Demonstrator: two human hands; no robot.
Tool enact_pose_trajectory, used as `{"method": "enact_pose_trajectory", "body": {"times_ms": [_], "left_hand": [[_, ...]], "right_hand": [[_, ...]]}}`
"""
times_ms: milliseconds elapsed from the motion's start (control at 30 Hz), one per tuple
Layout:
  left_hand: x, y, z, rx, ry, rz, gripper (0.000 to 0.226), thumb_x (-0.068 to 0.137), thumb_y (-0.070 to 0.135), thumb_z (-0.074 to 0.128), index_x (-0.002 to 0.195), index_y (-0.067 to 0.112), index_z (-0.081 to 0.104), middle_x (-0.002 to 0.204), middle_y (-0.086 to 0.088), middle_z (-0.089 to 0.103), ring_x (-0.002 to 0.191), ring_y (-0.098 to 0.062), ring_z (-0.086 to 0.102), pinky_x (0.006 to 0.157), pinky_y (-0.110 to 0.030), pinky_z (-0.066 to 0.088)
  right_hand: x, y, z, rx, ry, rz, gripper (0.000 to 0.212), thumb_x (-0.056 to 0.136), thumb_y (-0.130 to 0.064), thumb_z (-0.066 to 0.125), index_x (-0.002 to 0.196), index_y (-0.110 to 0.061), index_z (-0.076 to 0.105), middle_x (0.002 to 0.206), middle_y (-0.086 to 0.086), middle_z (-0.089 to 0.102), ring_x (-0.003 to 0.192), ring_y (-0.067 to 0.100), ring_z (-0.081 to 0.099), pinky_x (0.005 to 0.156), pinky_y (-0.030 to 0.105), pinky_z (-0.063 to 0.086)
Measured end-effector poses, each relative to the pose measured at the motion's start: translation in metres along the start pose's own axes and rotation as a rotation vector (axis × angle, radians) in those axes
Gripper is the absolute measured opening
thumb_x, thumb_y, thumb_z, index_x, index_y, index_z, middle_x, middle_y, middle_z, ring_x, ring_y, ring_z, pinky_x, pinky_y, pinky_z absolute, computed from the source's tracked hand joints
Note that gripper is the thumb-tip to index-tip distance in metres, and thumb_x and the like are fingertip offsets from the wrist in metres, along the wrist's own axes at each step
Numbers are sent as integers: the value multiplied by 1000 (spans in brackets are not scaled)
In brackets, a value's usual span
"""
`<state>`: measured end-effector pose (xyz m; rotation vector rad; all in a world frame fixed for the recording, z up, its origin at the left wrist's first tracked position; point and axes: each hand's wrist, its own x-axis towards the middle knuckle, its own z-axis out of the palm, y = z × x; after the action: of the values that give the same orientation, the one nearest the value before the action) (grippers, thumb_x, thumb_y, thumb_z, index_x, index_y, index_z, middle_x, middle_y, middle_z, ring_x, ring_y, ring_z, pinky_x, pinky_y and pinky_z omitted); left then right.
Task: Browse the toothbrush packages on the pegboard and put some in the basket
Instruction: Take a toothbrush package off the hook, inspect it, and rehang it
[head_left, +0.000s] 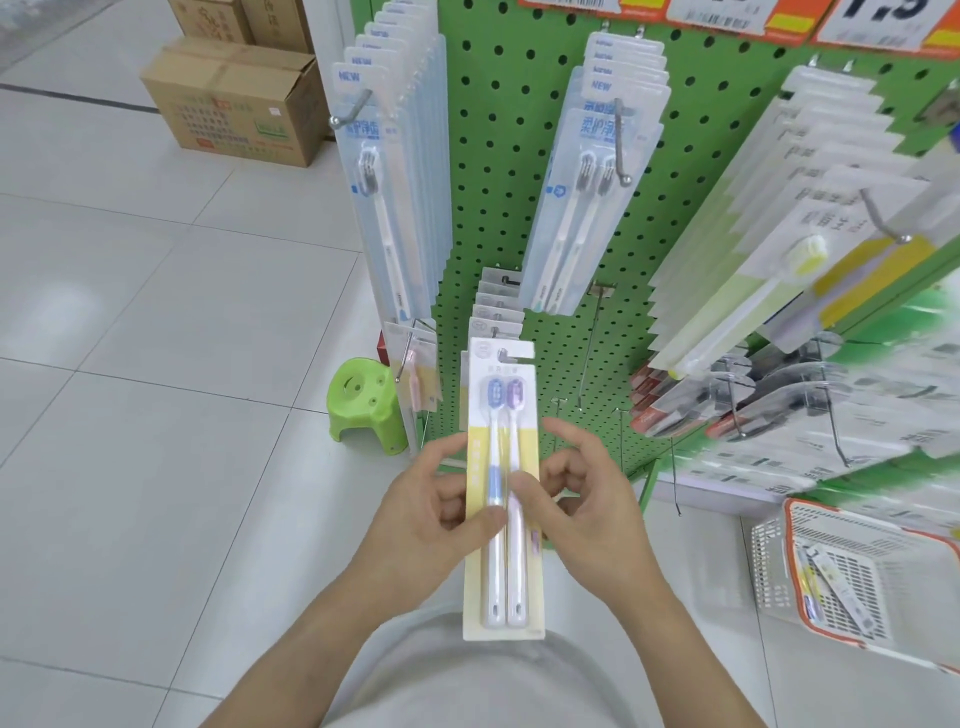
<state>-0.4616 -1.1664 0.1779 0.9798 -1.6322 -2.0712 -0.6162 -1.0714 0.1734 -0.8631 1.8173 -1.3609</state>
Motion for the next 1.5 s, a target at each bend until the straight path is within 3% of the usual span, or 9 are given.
{"method": "enact_pose_trajectory", "body": {"times_ms": [100, 200, 433, 633, 767, 933, 1300, 1400, 1500], "left_hand": [[2, 0, 2, 24, 38, 0, 64, 90, -9, 65, 140, 23, 41, 107, -8, 77, 99, -31, 73, 93, -46, 56], [2, 1, 4, 97, -25, -14, 67, 93, -4, 63, 141, 36, 38, 111, -2, 75, 88, -33, 70, 93, -52, 53], [-2, 3, 5, 160, -113, -55, 98, 82, -9, 66, 153, 42, 20, 117, 7, 69, 89, -23, 73, 72, -24, 54], [-4, -1, 6, 197, -178, -55, 115, 80, -5, 69, 152, 58, 6, 113, 11, 69, 91, -18, 71, 73, -27, 56], [-6, 0, 7, 153, -135, -28, 110, 79, -10, 67, 151, 55, 15, 112, 1, 70, 82, -26, 70, 71, -29, 57], [-7, -3, 2, 105, -101, -11, 107, 80, -7, 70, 153, 48, 15, 113, 0, 70, 97, -26, 73, 88, -38, 59], [-10, -3, 0, 210, -122, -32, 106, 80, -6, 68, 152, 52, 15, 105, 1, 72, 82, -19, 72, 79, -28, 58], [-9, -4, -1, 258, -93, -25, 95, 83, 1, 65, 147, 54, 20, 98, 1, 73, 77, -21, 70, 69, -27, 55], [-6, 0, -1, 298, -2, 8, 60, 91, 12, 67, 129, 48, 38, 75, 4, 71, 61, -20, 59, 63, -30, 49]], "right_hand": [[-2, 0, 3, 163, 20, 9, 45, 83, -8, 81, 123, -18, 64, 77, 0, 66, 59, 17, 59, 48, 34, 53], [1, 2, 5, 231, 79, -4, 44, 78, -8, 83, 119, -11, 65, 74, 2, 67, 59, 13, 58, 54, 23, 51], [-2, 12, 11, 305, 103, 19, 36, 74, -21, 82, 107, -11, 72, 81, 4, 73, 68, 14, 60, 61, 24, 52], [-4, 16, 16, 376, 188, 28, 29, 78, -18, 77, 106, -9, 70, 89, 8, 76, 79, 18, 68, 72, 24, 56], [-3, 17, 14, 419, 137, 72, 30, 82, -19, 73, 108, -6, 68, 92, 6, 77, 79, 16, 69, 70, 27, 57], [1, 14, 5, 388, 21, 90, 29, 82, -19, 72, 107, -5, 70, 92, 8, 77, 76, 16, 68, 60, 25, 54], [5, 16, 1, 428, -9, 121, 37, 83, -18, 72, 116, -3, 65, 99, 12, 76, 78, 22, 71, 61, 35, 60], [7, 16, -1, 436, -61, 128, 35, 87, -13, 74, 118, 0, 62, 102, 16, 74, 76, 24, 72, 57, 36, 60], [8, 17, -3, 435, -143, 146, 35, 88, -11, 74, 119, 1, 63, 99, 16, 75, 68, 24, 70, 52, 32, 57]]}}
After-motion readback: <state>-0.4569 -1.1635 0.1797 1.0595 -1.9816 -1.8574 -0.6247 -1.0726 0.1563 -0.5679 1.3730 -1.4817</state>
